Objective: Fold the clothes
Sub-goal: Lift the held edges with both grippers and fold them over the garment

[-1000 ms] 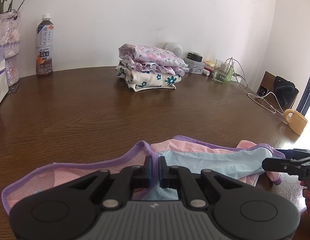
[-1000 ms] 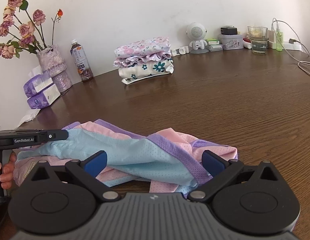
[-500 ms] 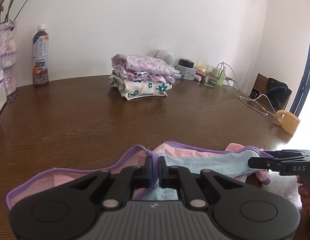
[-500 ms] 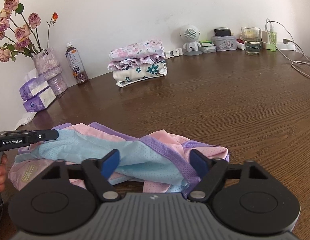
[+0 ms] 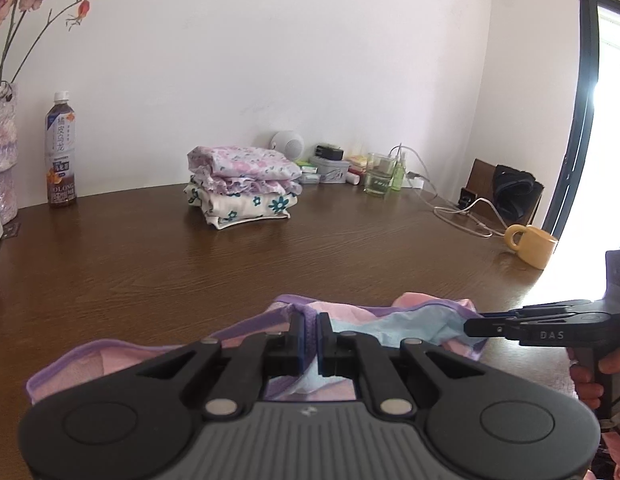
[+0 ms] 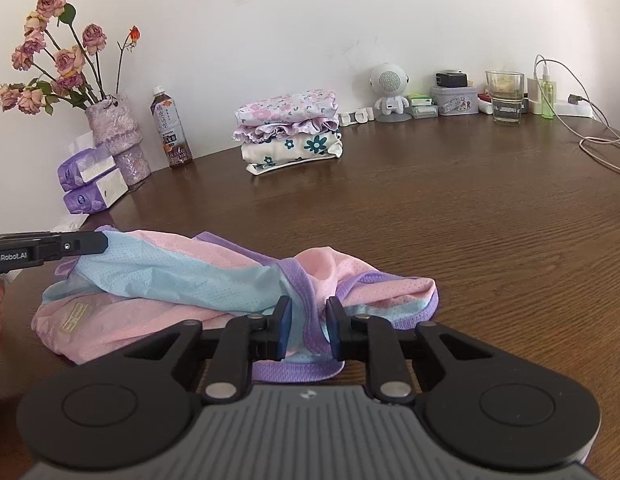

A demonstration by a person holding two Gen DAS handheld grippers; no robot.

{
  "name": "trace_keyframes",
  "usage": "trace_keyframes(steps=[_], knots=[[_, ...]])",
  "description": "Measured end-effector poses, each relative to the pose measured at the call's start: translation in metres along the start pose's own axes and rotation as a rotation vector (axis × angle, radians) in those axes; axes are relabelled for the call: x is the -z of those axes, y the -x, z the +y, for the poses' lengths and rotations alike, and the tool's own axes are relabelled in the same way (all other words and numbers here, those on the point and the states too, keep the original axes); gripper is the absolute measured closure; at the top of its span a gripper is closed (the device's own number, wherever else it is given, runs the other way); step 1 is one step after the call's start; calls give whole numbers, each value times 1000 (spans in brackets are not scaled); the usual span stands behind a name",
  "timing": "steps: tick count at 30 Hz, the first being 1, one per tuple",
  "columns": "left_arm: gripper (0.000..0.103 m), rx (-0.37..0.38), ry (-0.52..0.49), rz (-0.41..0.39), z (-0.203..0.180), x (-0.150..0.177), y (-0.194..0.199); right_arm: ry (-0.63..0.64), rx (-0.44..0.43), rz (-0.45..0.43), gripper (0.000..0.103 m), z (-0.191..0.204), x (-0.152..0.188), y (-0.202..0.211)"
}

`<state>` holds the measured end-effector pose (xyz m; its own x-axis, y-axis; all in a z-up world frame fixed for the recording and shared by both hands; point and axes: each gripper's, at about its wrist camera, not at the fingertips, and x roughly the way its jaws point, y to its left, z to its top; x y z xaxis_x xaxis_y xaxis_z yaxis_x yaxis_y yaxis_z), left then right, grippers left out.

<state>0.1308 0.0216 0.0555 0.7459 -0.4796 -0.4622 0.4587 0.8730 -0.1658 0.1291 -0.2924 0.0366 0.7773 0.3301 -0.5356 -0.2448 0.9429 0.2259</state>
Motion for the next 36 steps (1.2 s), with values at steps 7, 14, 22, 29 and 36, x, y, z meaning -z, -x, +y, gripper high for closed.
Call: trace_keyframes(steps=[7, 14, 22, 29, 36], knots=[[99, 39, 14, -20, -19, 26, 36, 17, -28, -11, 85, 1, 9, 17], [99, 22, 34, 59, -23, 50, 52, 50, -47, 11, 85, 4, 19, 30], [99, 4, 17, 123, -36, 64, 53, 31, -38, 42, 84, -3, 34, 32], [99, 1, -1, 150, -46, 70, 52, 18, -48, 31, 80, -7, 37, 36], [97, -18, -8, 168, -53, 72, 49, 149, -135, -20, 65, 24, 0, 24]])
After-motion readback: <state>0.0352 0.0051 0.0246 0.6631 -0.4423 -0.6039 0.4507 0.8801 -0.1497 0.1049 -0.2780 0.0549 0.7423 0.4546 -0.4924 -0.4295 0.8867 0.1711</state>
